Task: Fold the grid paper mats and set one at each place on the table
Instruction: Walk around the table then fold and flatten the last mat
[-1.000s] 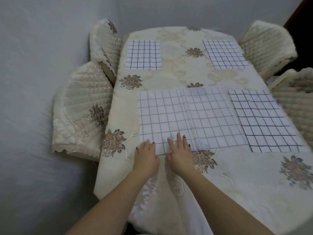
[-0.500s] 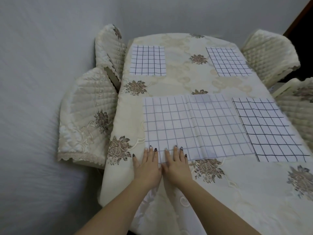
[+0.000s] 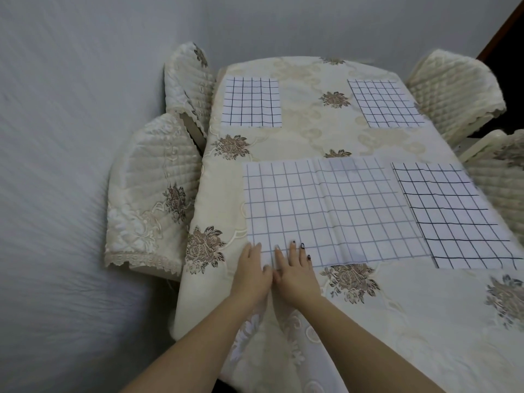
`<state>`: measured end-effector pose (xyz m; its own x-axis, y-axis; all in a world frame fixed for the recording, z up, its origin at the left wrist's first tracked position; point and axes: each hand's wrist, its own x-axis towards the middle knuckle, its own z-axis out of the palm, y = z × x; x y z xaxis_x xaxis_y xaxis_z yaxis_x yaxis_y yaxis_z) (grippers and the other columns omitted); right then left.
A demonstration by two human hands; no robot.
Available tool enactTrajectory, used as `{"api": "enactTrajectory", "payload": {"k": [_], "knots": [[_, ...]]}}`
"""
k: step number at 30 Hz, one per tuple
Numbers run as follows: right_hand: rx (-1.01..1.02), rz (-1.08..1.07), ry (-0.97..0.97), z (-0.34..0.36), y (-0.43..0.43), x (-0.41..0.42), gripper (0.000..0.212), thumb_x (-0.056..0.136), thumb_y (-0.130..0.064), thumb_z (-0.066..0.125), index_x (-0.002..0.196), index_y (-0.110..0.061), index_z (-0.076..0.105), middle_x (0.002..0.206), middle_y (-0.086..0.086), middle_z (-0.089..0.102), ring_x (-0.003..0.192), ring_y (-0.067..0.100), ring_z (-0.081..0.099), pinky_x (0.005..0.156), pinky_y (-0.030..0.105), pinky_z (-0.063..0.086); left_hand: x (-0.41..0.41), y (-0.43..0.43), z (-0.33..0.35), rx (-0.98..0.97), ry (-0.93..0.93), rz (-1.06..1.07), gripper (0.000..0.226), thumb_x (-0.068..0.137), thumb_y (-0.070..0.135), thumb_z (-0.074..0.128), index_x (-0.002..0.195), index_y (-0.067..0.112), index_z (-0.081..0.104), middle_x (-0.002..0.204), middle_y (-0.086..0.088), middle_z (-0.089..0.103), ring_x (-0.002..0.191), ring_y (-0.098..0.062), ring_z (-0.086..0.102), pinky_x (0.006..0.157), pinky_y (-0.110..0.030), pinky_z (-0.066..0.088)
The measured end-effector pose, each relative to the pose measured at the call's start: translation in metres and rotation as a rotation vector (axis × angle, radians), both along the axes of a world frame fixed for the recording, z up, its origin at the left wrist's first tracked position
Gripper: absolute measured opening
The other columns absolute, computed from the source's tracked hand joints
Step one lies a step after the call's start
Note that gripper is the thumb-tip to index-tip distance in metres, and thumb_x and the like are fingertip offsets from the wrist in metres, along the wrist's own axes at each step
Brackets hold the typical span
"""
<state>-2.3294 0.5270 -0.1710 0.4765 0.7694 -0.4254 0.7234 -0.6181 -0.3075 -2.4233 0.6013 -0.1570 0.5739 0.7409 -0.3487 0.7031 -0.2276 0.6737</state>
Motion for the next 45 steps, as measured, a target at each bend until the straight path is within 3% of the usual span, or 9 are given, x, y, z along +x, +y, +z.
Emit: {"api": "enactTrajectory", "payload": {"k": [3,4,6,9,12,14,33,38,45], "knots": [[0.000,0.005,0.001,0.000,-0.001,0.001,0.062,0.099,-0.048,0.026,0.153,-0.028,0.001,0.160,0.012,-0.014,0.147,0.033,-0.013,0.120,0.045,-0.003,0.005,0.006,0.011,-0.259,-0.310,0.403,0.046,0.091,0.007,0.047,0.136,0.019,0.043,0.136,-0.003,0.050,0.116,-0.017,0.054,0.096,-0.029,0.045],[-0.002,0.005,0.005,0.000,-0.001,0.001,0.063,0.099,-0.048,0.027,0.153,-0.028,0.001,0.160,0.012,-0.014,0.147,0.033,-0.013,0.120,0.044,-0.003,0.007,0.009,0.015,-0.331,-0.351,0.511,0.043,0.091,0.007,0.047,0.132,0.021,0.045,0.127,0.000,0.055,0.100,-0.015,0.058,0.085,-0.028,0.048],[-0.003,0.008,0.014,0.001,-0.001,0.002,0.062,0.099,-0.047,0.029,0.153,-0.028,0.003,0.160,0.012,-0.014,0.147,0.033,-0.013,0.120,0.044,-0.002,0.010,0.018,0.015,-0.423,-0.346,0.653,0.045,0.090,0.008,0.050,0.135,0.013,0.046,0.127,-0.005,0.055,0.098,-0.022,0.060,0.083,-0.033,0.050],[0.006,0.019,0.020,0.002,-0.001,0.004,0.062,0.099,-0.044,0.031,0.153,-0.028,0.004,0.160,0.012,-0.013,0.147,0.033,-0.012,0.119,0.044,-0.002,0.012,0.025,0.009,-0.445,-0.258,0.677,0.040,0.088,0.014,0.062,0.125,0.003,0.055,0.119,-0.014,0.061,0.103,-0.029,0.060,0.076,-0.032,0.053],[0.016,0.033,0.030,0.003,-0.003,0.003,0.062,0.099,-0.041,0.034,0.153,-0.028,0.006,0.160,0.013,-0.012,0.147,0.034,-0.011,0.119,0.044,-0.002,0.013,0.027,0.008,-0.352,-0.194,0.601,0.014,0.082,0.015,0.071,0.072,0.008,0.065,0.076,-0.011,0.065,0.082,-0.027,0.062,0.075,-0.033,0.052],[0.030,0.044,0.036,0.003,-0.004,0.002,0.062,0.099,-0.038,0.036,0.153,-0.028,0.007,0.160,0.013,-0.010,0.148,0.034,-0.010,0.119,0.045,-0.001,0.013,0.031,0.006,-0.341,-0.163,0.584,0.028,0.079,0.010,0.072,0.054,0.013,0.059,0.065,-0.013,0.064,0.070,-0.029,0.066,0.072,-0.042,0.059],[0.028,0.202,0.036,0.003,0.040,-0.041,0.064,0.098,-0.036,0.035,0.153,-0.026,0.004,0.160,0.013,-0.014,0.147,0.033,-0.013,0.120,0.043,0.001,-0.048,0.086,-0.008,-0.322,-0.137,0.695,0.018,0.080,0.010,0.074,0.065,0.014,0.066,0.080,-0.015,0.071,0.076,-0.033,0.070,0.076,-0.048,0.060],[-0.001,0.226,0.017,0.004,0.051,-0.055,0.064,0.099,-0.034,0.034,0.153,-0.024,0.002,0.159,0.014,-0.015,0.147,0.034,-0.013,0.120,0.042,0.000,-0.060,0.100,-0.007,-0.296,-0.135,0.670,0.010,0.081,0.011,0.073,0.086,0.002,0.072,0.084,-0.016,0.072,0.076,-0.033,0.070,0.073,-0.048,0.060],[-0.003,0.187,0.009,0.002,0.058,-0.066,0.063,0.099,-0.028,0.033,0.153,-0.023,0.002,0.159,0.015,-0.017,0.147,0.034,-0.014,0.119,0.043,-0.002,-0.065,0.103,-0.005,-0.166,-0.030,0.558,0.009,0.082,0.018,0.073,0.078,0.010,0.072,0.080,-0.011,0.071,0.071,-0.030,0.067,0.070,-0.041,0.059]]}}
